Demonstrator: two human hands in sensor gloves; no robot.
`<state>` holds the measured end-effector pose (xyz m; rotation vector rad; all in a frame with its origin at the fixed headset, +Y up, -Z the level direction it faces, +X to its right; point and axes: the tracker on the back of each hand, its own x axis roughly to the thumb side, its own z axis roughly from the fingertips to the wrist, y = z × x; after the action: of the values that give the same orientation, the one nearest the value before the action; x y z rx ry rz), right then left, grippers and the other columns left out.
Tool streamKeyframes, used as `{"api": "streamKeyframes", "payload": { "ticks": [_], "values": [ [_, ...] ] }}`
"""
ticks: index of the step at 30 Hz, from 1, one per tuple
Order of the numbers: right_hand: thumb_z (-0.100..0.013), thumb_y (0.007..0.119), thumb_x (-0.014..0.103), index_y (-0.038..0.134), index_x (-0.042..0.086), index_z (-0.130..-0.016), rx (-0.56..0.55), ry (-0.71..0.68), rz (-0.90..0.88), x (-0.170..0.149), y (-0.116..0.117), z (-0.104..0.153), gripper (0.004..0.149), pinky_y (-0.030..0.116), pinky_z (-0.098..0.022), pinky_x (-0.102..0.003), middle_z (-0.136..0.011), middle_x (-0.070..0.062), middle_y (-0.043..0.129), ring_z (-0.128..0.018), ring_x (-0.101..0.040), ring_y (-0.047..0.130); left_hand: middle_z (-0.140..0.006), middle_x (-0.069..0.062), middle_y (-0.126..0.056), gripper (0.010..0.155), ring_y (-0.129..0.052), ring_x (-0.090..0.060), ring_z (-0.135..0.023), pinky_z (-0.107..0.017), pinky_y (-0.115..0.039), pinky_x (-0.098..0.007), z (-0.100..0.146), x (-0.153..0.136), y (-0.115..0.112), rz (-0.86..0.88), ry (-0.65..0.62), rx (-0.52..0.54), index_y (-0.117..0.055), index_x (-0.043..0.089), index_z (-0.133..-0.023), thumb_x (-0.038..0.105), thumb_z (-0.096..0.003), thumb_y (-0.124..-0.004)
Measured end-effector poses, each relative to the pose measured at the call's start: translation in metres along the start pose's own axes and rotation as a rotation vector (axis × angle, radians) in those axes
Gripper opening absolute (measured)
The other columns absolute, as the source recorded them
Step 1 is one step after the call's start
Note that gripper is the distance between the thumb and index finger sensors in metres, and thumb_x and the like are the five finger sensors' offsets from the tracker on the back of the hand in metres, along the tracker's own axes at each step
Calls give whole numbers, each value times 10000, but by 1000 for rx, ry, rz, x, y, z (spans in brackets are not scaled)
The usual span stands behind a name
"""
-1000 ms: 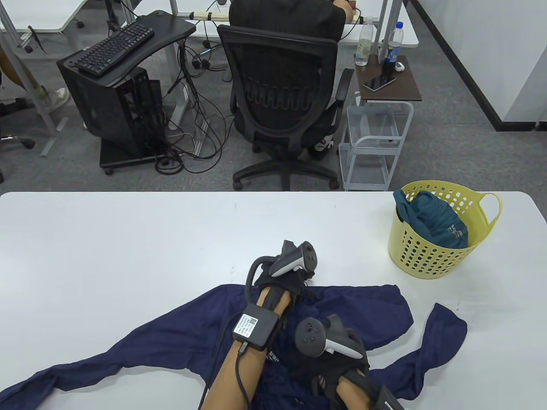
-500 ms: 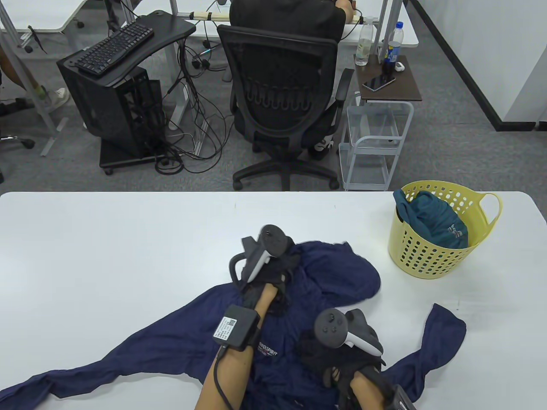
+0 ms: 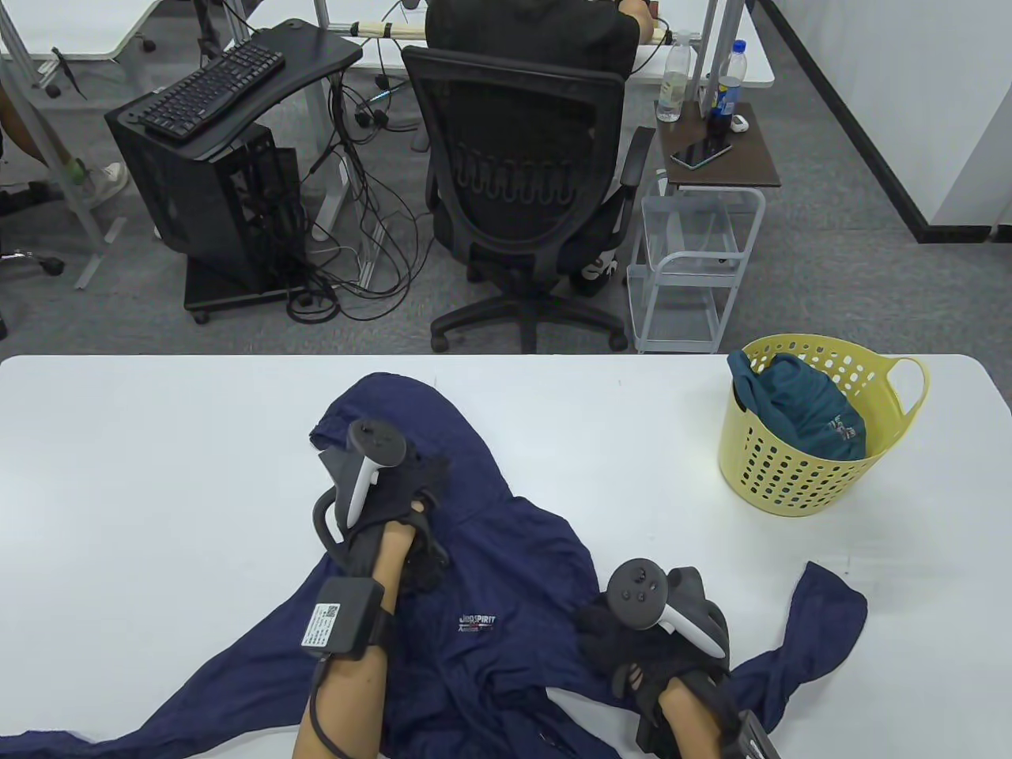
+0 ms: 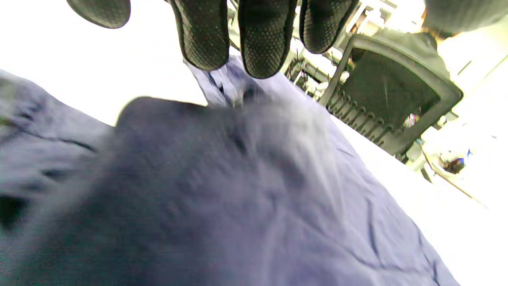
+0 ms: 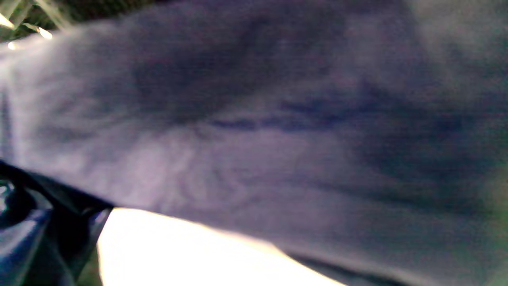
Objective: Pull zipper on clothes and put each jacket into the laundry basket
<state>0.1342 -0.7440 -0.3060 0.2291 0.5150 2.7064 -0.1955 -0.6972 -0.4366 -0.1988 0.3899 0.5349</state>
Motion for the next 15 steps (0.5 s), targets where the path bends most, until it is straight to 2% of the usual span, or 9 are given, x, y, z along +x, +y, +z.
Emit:
{"api": "streamKeyframes", "payload": {
  "ticks": [2, 4, 6, 8, 9, 11, 13, 15],
  "values": [
    [-488, 757, 469, 756, 273, -999, -31, -9, 1, 3, -2, 2, 547, 566, -671, -636, -1142, -64, 652, -993, -438, 639, -1120, 9, -698, 724, -681, -379, -993, -625, -519, -767, 14, -8, 13, -25, -1, 16, -611, 384, -1039, 690, -387, -679],
    [-487, 760, 470, 753, 273, -1001, -76, -28, -3, 7, -4, 4, 550, 559, -674, -640, -1146, -61, 644, -1000, -443, 622, -1085, 7, -757, 654, -701, -384, -978, -620, -524, -774, 37, -19, 25, -73, -1, 41, -685, 375, -1009, 639, -412, -699],
    [-485, 762, 472, 744, 275, -1005, -106, -45, 1, 11, -4, 4, 556, 545, -680, -645, -1153, -59, 630, -1014, -447, 590, -1028, 6, -832, 589, -754, -383, -934, -610, -539, -778, 60, -29, 28, -146, 10, 49, -769, 358, -964, 592, -426, -723],
    [-484, 766, 476, 723, 283, -1016, -124, -59, 11, 16, -2, 3, 568, 516, -691, -655, -1166, -48, 601, -1035, -452, 537, -943, 13, -926, 540, -859, -354, -842, -599, -576, -769, 82, -39, 22, -243, 8, 37, -834, 347, -921, 557, -430, -746],
    [-481, 771, 478, 709, 284, -1023, -129, -71, 20, 20, 0, 1, 579, 494, -698, -661, -1174, -43, 582, -1047, -454, 499, -924, 23, -946, 535, -896, -335, -805, -599, -605, -749, 95, -45, 13, -323, 27, -24, -843, 348, -916, 563, -436, -742],
    [-474, 785, 482, 682, 296, -1036, -117, -82, 40, 26, 4, -4, 601, 443, -715, -670, -1189, -18, 544, -1069, -450, 426, -974, 12, -907, 593, -890, -338, -815, -606, -613, -736, 111, -55, -7, -439, 52, -164, -808, 342, -954, 606, -428, -737],
    [-466, 803, 489, 640, 325, -1049, -68, -96, 59, 31, 9, -12, 627, 385, -733, -671, -1206, 27, 490, -1089, -430, 347, -1117, -4, -743, 738, -763, -379, -945, -629, -568, -753, 122, -65, -32, -551, 59, -346, -665, 339, -1048, 674, -394, -736],
    [-458, 820, 491, 596, 349, -1060, 8, -107, 71, 32, 17, -22, 658, 359, -742, -667, -1215, 62, 436, -1096, -411, 315, -1198, -21, -601, 874, -644, -423, -1034, -635, -528, -778, 124, -74, -58, -568, 22, -432, -560, 358, -1086, 708, -316, -781]
  ]
}}
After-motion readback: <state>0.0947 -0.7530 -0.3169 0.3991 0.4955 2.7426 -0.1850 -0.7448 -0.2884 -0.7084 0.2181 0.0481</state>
